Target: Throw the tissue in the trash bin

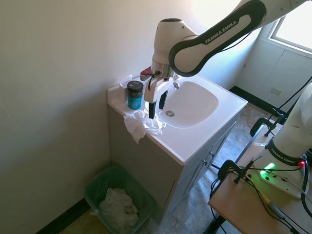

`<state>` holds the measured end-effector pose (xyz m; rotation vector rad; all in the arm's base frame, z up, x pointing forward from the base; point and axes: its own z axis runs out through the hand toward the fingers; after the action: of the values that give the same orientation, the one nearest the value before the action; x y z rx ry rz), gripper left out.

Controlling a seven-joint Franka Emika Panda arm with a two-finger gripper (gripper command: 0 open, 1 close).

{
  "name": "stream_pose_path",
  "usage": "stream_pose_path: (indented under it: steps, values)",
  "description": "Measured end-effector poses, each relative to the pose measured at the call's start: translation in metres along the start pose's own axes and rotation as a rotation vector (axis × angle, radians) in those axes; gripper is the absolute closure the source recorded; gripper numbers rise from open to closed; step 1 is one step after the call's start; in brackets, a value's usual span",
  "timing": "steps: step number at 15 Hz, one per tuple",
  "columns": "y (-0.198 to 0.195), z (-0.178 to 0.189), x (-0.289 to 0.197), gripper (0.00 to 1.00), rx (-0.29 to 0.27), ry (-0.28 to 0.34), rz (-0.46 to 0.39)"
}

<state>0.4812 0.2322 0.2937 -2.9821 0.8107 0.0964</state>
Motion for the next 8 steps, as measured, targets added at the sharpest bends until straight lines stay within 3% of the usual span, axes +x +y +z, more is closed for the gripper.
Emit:
stream_pose_path:
  steps: [4,5,8]
  values:
    - [-0.019,0.036,0.004,0.0,-0.028,-0.015,0.012]
    - [-0.022,0.039,0.006,1.0,-0.029,-0.016,0.013]
    - [-0.027,0.042,0.007,1.0,-0.032,-0.009,0.012]
